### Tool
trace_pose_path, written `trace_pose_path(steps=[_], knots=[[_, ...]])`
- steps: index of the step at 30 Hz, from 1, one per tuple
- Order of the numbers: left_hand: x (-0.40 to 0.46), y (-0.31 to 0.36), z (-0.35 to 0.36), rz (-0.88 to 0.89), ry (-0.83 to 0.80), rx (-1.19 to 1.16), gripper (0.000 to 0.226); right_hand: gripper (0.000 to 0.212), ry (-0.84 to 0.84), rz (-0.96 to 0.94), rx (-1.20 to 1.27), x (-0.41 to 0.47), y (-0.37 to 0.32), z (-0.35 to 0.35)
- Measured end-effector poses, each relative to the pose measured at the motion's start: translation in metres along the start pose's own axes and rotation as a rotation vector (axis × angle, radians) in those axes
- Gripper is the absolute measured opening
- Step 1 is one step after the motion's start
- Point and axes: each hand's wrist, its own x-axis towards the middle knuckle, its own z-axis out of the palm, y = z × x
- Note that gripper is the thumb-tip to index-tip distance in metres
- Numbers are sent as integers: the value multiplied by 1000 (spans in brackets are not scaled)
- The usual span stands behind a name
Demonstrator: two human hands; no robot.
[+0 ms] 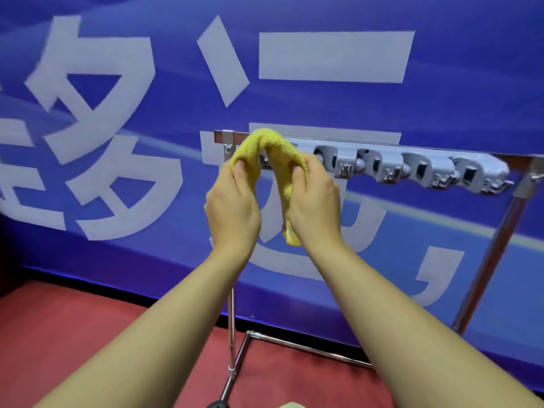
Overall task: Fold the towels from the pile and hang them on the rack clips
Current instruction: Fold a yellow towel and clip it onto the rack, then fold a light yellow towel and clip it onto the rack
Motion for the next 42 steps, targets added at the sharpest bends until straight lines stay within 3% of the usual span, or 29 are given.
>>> trace_pose_path(steps=[8,13,18,23,29,36,42], knots=[[29,-33,14,-62,-127,128,35,28,-132,28,-122,16,9,21],[10,-57,25,-172,-351,-233,35,30,-186,23,-65,3,22,34],[-8,-68,25,-196,-592,-416,33,39,-311,19,50,-13,35,29],[-39,-89,14,-179,-686,-246,42,48,-372,27,16,-31,67,14],[-99,-127,16,-308,-689,39,63,56,-396,79,-178,-85,135,-15],[-221,-185,45,-214,-1007,241,60,62,-786,232,-495,-190,248,-34],[-321,-260,71,-346,-1188,361,60,61,-1053,390,-595,-288,354,-41]])
